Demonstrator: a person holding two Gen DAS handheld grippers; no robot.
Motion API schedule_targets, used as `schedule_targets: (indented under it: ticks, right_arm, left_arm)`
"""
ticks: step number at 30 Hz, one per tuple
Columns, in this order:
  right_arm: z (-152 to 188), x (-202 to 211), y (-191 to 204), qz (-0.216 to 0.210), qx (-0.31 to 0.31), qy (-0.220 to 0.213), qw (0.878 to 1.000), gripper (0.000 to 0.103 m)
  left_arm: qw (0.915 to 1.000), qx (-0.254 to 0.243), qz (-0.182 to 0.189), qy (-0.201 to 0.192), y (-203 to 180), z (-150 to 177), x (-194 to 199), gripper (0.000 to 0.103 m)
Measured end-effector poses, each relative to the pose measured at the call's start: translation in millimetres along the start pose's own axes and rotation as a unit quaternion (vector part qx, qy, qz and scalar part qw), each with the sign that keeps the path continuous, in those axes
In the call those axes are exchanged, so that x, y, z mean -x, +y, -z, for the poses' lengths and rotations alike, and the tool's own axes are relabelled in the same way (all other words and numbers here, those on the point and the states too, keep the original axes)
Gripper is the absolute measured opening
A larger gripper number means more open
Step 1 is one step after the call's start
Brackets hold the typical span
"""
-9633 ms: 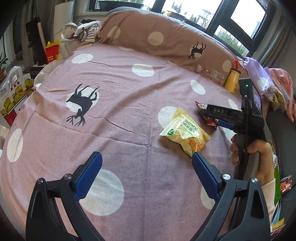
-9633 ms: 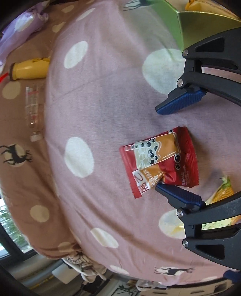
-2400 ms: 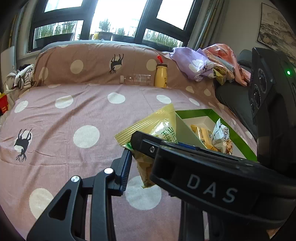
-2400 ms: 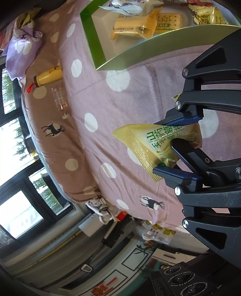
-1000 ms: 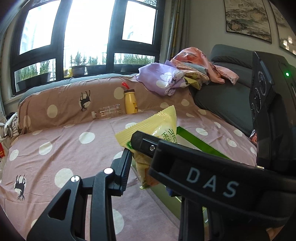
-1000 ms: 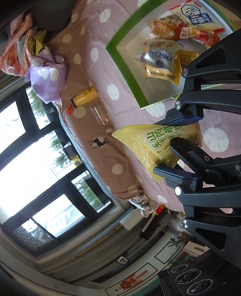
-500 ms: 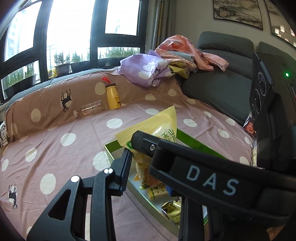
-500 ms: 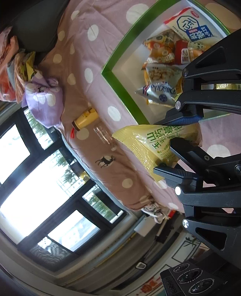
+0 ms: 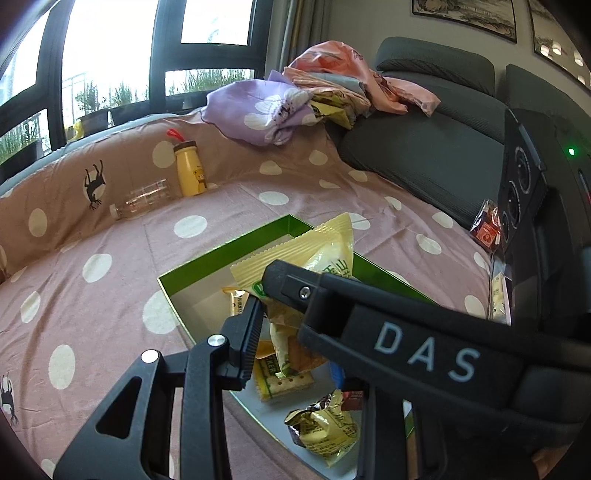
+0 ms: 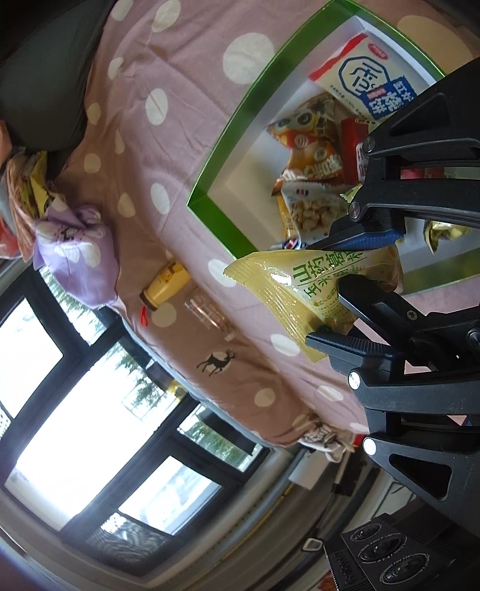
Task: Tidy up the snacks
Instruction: 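Carry the corn snack bag over the green box and lower it inside, then open the right gripper to release the corn snack bag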
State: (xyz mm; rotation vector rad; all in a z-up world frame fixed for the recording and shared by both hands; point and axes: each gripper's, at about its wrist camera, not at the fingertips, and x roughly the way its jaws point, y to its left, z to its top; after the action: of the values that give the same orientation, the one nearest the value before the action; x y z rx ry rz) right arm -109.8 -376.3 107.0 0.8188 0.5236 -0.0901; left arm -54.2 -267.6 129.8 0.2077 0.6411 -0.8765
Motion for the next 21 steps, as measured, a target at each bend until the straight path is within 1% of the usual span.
schedule_targets:
  ticks: [5,12,21]
  right_arm:
    - [-2,-5,-12,0.02,-0.017,0.01,1.0,0.044]
    - [-4,-8,-24,0.035,-0.033,0.016,0.999,0.044]
    - [-4,-16,-37,0.06,-0.055,0.034,0.996,0.044]
  left_arm:
    - [0.9996,0.003,0.016,0.021,-2,-1,-14,0.03]
    - [0.9989,0.005,0.03,0.037,-4,1,-26,0.03]
    - [0.9964,0.013,0.049,0.067,-3,3,-44,0.03]
